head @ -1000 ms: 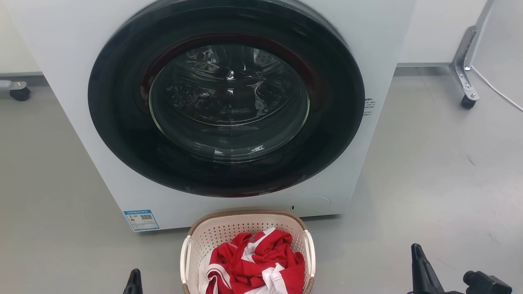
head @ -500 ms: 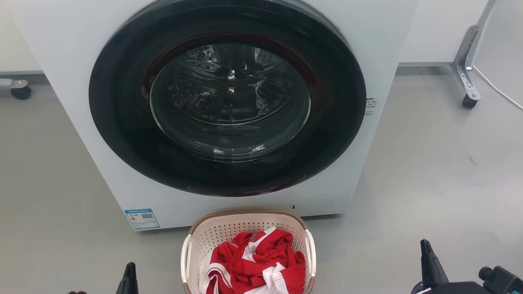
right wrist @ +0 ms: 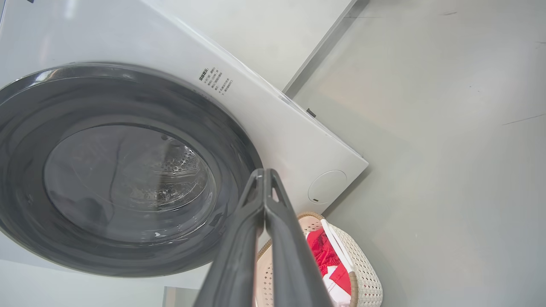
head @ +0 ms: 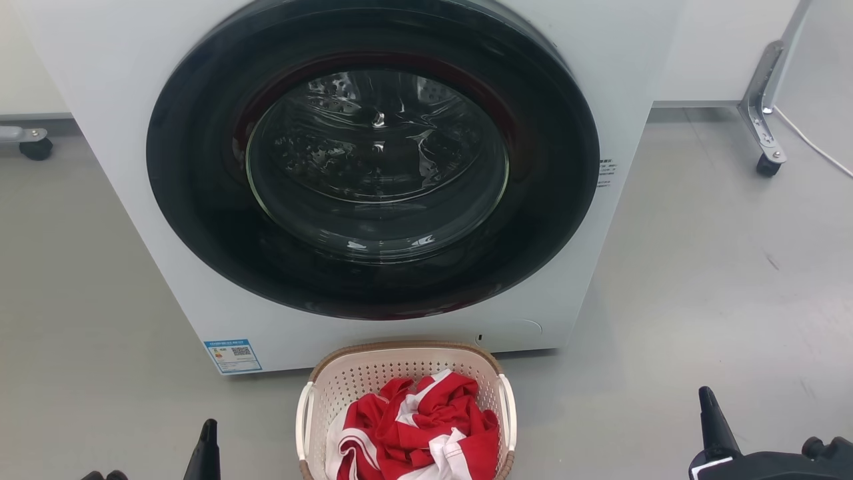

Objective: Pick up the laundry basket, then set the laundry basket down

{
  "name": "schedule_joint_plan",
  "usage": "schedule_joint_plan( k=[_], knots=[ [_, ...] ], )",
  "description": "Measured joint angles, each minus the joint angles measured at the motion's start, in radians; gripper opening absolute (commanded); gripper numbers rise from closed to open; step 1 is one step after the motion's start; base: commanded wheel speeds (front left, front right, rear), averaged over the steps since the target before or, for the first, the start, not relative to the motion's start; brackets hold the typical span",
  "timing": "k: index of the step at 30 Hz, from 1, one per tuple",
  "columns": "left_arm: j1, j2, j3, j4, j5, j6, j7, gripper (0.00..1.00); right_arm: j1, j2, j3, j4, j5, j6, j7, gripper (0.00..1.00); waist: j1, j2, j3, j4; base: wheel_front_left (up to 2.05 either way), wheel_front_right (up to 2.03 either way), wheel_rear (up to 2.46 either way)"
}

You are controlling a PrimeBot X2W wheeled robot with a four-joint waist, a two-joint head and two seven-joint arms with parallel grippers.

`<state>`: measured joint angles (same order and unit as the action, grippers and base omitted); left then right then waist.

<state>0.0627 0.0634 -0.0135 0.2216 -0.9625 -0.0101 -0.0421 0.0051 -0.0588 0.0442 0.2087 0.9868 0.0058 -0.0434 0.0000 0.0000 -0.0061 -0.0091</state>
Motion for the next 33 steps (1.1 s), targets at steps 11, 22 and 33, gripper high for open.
schedule_joint_plan(
  k=[11, 22, 33],
  knots=[
    [-0.037, -0.003, 0.024, 0.021, -0.163, -0.027, 0.038, 0.00, -0.019, 0.005, -0.044, 0.025, 0.156, 0.029, 0.042, 0.00, 0.0000, 0.0001, 0.002, 0.002, 0.00, 0.00, 0.00],
    [-0.073, -0.008, 0.051, 0.038, -0.335, -0.061, 0.081, 0.00, -0.041, 0.008, -0.093, 0.051, 0.319, 0.058, 0.082, 0.00, 0.0000, 0.0001, 0.004, 0.005, 0.00, 0.00, 0.00],
    [-0.109, -0.011, 0.078, 0.058, -0.487, -0.088, 0.121, 0.00, -0.065, 0.011, -0.137, 0.068, 0.473, 0.084, 0.122, 0.00, 0.0000, 0.0001, 0.006, 0.007, 0.00, 0.00, 0.00]
  ],
)
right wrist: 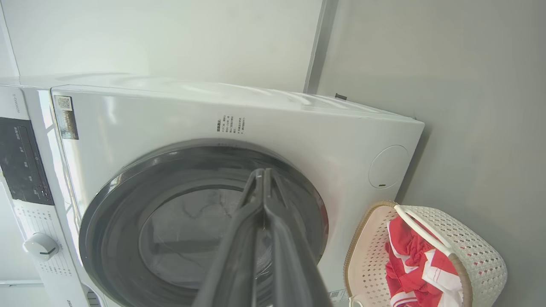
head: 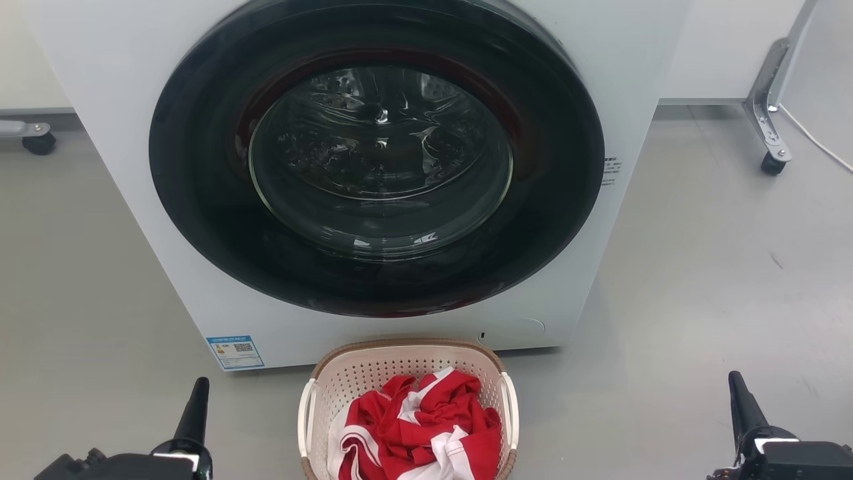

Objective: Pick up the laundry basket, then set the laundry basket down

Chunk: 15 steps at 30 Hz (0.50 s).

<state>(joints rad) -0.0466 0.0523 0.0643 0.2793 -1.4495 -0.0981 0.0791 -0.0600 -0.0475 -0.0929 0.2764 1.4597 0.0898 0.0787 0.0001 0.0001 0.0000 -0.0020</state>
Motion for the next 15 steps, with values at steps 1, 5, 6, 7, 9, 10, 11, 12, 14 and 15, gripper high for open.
schedule_joint_plan(
  k=[1, 5, 6, 7, 9, 10, 11, 12, 14, 15],
  knots=[
    [-0.005, -0.001, 0.002, 0.002, -0.012, -0.001, 0.002, 0.00, -0.004, 0.000, -0.003, 0.003, 0.013, 0.005, 0.001, 0.00, -0.0001, 0.0000, 0.000, 0.000, 0.00, 0.00, 0.00],
    [-0.012, -0.006, 0.016, 0.007, -0.069, -0.012, 0.019, 0.00, -0.016, 0.001, -0.019, 0.011, 0.069, 0.017, 0.017, 0.00, 0.0000, 0.0000, 0.001, 0.001, 0.00, 0.00, 0.00],
    [-0.012, -0.006, 0.019, 0.008, -0.084, -0.017, 0.021, 0.00, -0.016, 0.001, -0.024, 0.015, 0.081, 0.017, 0.019, 0.00, -0.0001, 0.0000, 0.001, 0.001, 0.00, 0.00, 0.00],
    [-0.014, -0.007, 0.021, 0.009, -0.104, -0.017, 0.022, 0.00, -0.016, 0.002, -0.028, 0.018, 0.094, 0.021, 0.024, 0.00, 0.0000, 0.0000, 0.001, 0.001, 0.00, 0.00, 0.00],
    [-0.019, -0.007, 0.025, 0.013, -0.128, -0.020, 0.031, 0.00, -0.018, 0.002, -0.035, 0.021, 0.125, 0.026, 0.027, 0.00, 0.0000, 0.0000, 0.002, 0.002, 0.00, 0.00, 0.00],
    [-0.025, -0.008, 0.026, 0.015, -0.137, -0.025, 0.034, 0.00, -0.020, 0.002, -0.038, 0.022, 0.135, 0.029, 0.032, 0.00, 0.0000, 0.0000, 0.002, 0.002, 0.00, 0.00, 0.00],
    [-0.031, -0.009, 0.026, 0.015, -0.145, -0.025, 0.034, 0.00, -0.023, 0.003, -0.039, 0.022, 0.136, 0.029, 0.035, 0.00, 0.0000, 0.0000, 0.002, 0.002, 0.00, 0.00, 0.00],
    [-0.033, -0.009, 0.026, 0.015, -0.149, -0.025, 0.034, 0.00, -0.027, 0.003, -0.039, 0.022, 0.136, 0.029, 0.035, 0.00, 0.0000, 0.0000, 0.002, 0.002, 0.00, 0.00, 0.00],
    [-0.033, -0.010, 0.026, 0.016, -0.150, -0.025, 0.034, 0.00, -0.033, 0.003, -0.039, 0.022, 0.136, 0.029, 0.035, 0.00, 0.0000, 0.0000, 0.002, 0.002, 0.00, 0.00, 0.00],
    [-0.033, -0.010, 0.026, 0.016, -0.150, -0.025, 0.034, 0.00, -0.033, 0.003, -0.039, 0.022, 0.136, 0.029, 0.035, 0.00, 0.0000, 0.0000, 0.002, 0.002, 0.00, 0.00, 0.00]
  ],
)
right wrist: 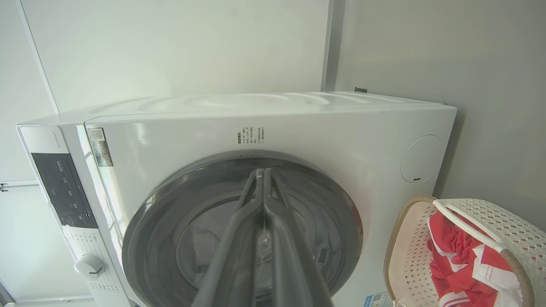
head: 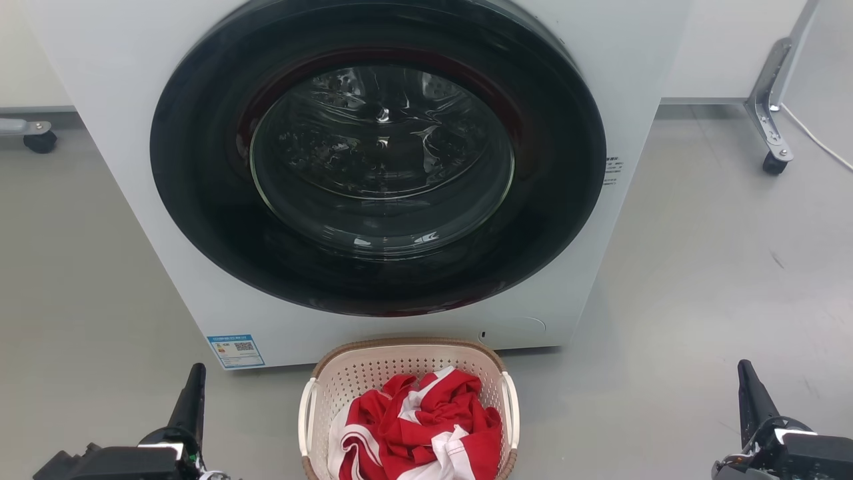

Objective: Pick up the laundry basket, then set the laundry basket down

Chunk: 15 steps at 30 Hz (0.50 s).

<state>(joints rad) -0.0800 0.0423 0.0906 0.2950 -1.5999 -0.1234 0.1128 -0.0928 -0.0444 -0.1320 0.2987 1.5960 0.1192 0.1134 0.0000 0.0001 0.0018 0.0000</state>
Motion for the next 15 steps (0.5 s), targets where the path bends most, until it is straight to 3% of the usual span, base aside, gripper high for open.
schedule_joint_plan(
  k=[15],
  knots=[
    [0.000, -0.001, 0.000, 0.000, -0.001, 0.000, 0.000, 0.00, 0.000, 0.000, 0.000, 0.000, 0.000, 0.000, 0.000, 0.00, 0.0001, 0.0000, 0.000, 0.000, 0.00, 0.00, 0.00]
  ],
)
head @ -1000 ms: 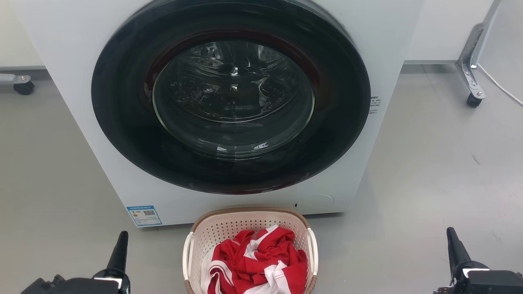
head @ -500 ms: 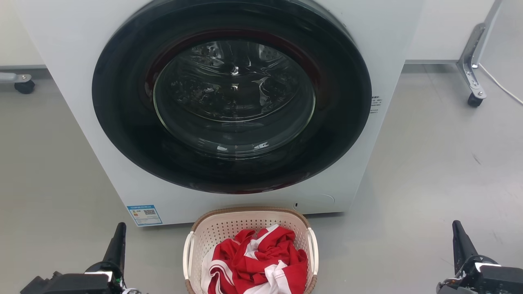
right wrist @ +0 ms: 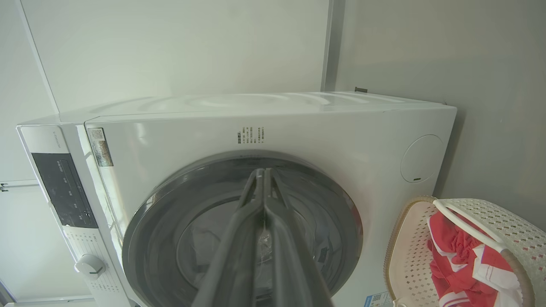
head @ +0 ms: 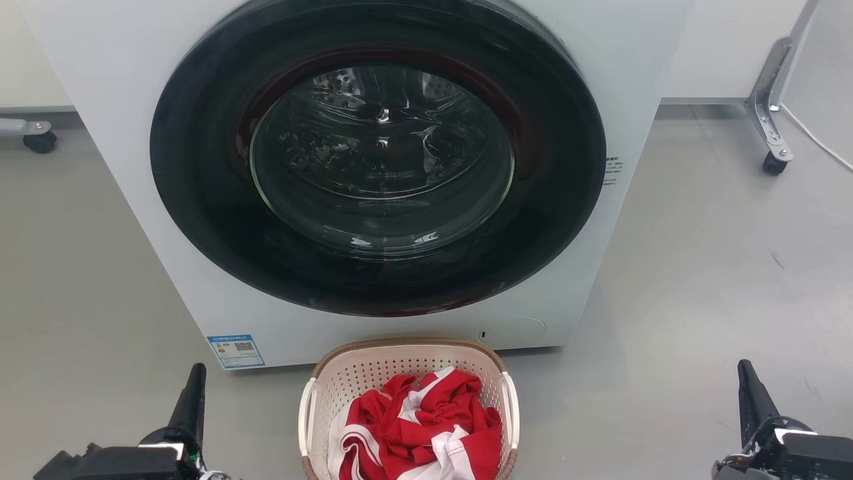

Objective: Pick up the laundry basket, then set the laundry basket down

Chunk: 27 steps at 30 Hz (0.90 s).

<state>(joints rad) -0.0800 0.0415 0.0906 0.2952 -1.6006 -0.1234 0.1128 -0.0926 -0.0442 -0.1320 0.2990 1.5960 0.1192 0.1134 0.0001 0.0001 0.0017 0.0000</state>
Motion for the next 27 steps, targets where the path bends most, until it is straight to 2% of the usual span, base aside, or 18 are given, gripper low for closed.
schedule_joint_plan(
  k=[27],
  knots=[
    [0.000, 0.000, 0.000, 0.000, 0.000, 0.000, 0.000, 0.00, 0.000, 0.000, 0.000, 0.000, 0.001, 0.000, 0.000, 0.00, 0.0000, 0.0000, 0.000, 0.000, 0.00, 0.00, 0.00]
  ],
)
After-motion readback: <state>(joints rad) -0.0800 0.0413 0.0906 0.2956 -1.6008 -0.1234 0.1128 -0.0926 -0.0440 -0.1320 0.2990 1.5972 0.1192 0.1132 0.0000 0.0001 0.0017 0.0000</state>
